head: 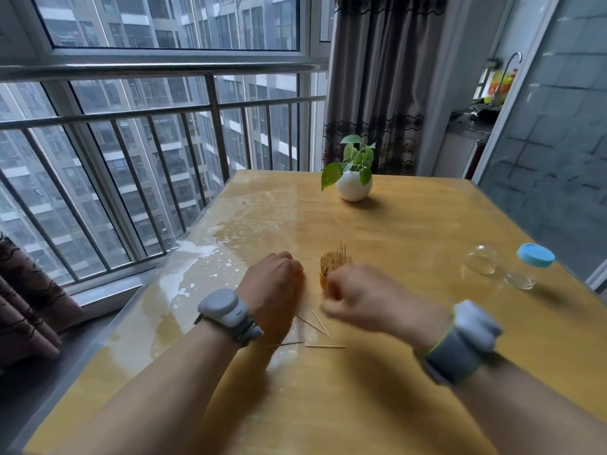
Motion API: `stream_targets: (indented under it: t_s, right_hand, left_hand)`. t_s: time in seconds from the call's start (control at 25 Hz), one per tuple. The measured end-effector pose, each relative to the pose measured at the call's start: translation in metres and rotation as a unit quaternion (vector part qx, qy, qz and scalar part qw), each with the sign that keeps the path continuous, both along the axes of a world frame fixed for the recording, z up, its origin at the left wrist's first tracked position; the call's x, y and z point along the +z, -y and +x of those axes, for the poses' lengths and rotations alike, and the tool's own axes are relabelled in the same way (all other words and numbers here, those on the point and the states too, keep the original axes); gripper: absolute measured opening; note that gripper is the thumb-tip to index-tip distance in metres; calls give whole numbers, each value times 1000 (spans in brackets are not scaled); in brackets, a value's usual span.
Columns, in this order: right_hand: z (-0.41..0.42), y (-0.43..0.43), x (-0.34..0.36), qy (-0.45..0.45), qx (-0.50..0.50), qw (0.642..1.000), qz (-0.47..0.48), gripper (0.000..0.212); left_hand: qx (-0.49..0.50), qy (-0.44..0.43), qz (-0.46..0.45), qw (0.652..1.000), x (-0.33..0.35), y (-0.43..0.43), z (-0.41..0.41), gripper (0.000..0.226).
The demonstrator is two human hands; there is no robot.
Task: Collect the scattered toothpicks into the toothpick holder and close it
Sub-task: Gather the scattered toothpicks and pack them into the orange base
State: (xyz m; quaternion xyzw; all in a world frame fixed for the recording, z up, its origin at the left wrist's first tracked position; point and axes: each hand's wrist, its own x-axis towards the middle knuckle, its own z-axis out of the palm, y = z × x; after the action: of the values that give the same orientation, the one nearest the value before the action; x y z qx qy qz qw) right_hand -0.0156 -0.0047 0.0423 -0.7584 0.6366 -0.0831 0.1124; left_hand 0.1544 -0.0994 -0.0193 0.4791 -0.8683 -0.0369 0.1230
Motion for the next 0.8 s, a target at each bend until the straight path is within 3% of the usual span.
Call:
stream_targets:
  t_s: [0.08, 0.44, 0.68, 0.8]
  right_hand:
    - [25, -3, -20, -42, 1, 997, 59, 24]
    - [42, 22, -24, -86, 4, 992, 95, 28]
    - [38, 16, -30, -36, 11, 994, 101, 23]
    - [17, 12, -12, 98, -8, 994, 58, 20]
  left_hand:
    - [15, 0, -9, 1000, 2, 0, -1, 19]
    - [23, 128, -28, 991, 11, -24, 11, 22]
    - [-2, 46, 62, 997, 32, -46, 28, 21]
    - [-41, 66, 85, 993, 36, -58, 29, 21]
